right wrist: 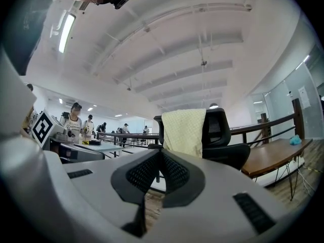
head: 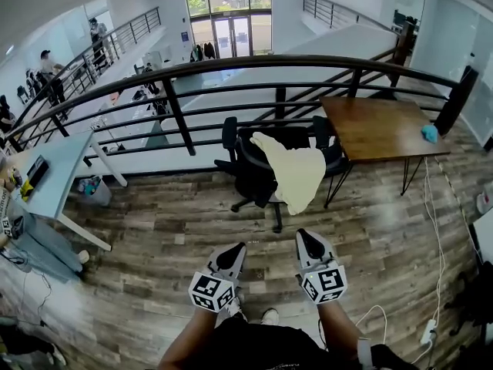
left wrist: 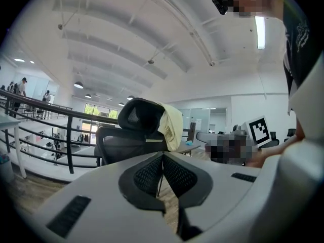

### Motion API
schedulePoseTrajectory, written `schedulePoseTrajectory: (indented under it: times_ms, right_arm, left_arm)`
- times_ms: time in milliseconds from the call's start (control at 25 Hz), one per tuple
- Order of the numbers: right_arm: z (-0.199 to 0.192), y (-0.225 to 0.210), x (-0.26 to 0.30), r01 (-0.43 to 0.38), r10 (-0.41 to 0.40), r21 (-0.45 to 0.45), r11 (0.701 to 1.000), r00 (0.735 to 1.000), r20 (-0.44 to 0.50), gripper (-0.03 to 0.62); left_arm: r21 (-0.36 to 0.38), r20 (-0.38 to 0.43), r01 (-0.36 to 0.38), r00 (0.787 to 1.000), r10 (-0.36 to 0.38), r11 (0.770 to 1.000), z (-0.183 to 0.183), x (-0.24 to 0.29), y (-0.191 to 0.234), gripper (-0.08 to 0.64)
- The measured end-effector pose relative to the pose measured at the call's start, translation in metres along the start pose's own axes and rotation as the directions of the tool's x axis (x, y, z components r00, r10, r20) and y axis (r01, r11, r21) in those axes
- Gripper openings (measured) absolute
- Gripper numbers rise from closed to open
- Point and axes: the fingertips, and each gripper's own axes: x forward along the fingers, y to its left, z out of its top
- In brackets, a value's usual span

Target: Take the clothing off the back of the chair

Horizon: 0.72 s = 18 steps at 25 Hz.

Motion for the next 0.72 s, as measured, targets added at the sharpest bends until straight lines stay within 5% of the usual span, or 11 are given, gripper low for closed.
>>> schedulePoseTrajectory:
  times_ms: [640,720]
  right_arm:
    - [0.014,-0.011,0.039,0.086,-0.086,-0.042,0.995,0.996,0.001,0.026]
    - [0.016,-0.014,0.045,0.101,-0.101,-0.032,0.994,0.995,-0.002,0.107]
  left_arm:
    - [-0.006,0.007,0.084,0.996,-0.084,0.996,0.014,0.037,0.031,0.012]
    - [-0.003,0.007,0.098,0.995,-0.098,0.995,0.016,0.042,0.034,0.012]
